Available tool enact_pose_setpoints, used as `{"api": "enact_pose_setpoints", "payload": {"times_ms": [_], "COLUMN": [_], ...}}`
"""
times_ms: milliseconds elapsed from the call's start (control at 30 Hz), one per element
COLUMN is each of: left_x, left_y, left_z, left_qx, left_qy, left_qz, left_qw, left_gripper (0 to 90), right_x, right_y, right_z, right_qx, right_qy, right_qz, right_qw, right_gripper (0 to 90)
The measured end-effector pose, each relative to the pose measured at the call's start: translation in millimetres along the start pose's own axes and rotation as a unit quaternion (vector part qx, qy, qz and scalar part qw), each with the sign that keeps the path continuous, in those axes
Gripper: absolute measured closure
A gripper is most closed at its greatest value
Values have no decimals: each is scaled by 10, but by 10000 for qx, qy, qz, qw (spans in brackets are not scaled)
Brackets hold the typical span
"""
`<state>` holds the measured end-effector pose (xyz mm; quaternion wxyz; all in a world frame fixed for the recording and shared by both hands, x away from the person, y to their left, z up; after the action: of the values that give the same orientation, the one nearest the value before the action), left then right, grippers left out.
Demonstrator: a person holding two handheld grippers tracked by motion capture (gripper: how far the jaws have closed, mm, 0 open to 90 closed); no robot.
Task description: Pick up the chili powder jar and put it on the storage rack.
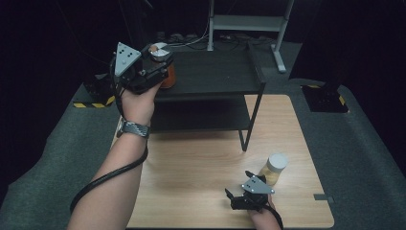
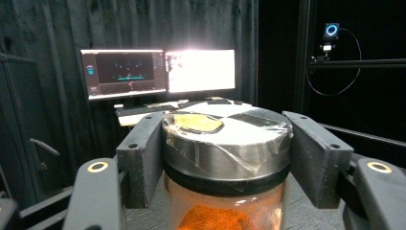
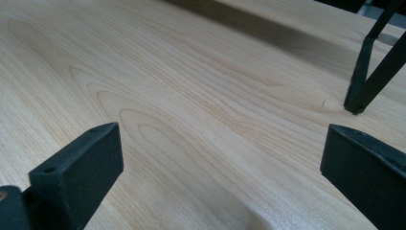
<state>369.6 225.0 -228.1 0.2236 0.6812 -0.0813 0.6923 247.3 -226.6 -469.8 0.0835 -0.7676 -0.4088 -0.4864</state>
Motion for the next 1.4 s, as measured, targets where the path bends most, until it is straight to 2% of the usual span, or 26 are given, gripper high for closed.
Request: {"api": "enact_pose_setpoints", "payload": {"times_ms": [100,767,933,1067,1100,1200,1400], "left_x": [-9,-12,6,26,31,19,4], "left_y": [-14,-16,12,52,58,60,27], "left_z": [4,0,6,-9,-13,-59,-166], "left_qx": [0,-28,32,131,153,185,120], "left_qy": [-5,-19,-115,-166,-181,-196,-163], "left_qz": [-61,-112,-81,-118,-137,-111,-132], "left_qw": [10000,9999,9999,9997,9996,9996,9997], "left_gripper": [347,324,260,48,19,4,4], "right_x": [1,5,5,5,6,8,10], "right_y": [-1,-2,-3,-6,-11,-12,-12], "right_z": [1,4,4,2,3,5,5], "right_qx": [3,9,12,2,-5,-2,-5], "right_qy": [-3,-17,-14,-15,-16,-24,-30], "right_qz": [-12,-49,-64,-58,-77,-90,-81], "right_qw": [10000,10000,10000,10000,10000,10000,10000], "right_gripper": [4,4,4,4,4,4,4]}}
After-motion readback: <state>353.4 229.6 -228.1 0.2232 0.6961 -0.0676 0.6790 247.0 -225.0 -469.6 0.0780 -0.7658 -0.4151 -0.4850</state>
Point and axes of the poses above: each handheld gripper's, and its own axes: z roughly forward along the jaws, x roughly out of its top, y roughly to its right, the point moved 5 cm from there along z, roughly forward along the jaws, and after that the axes turned 10 degrees about -z, right-handed, at the moved point
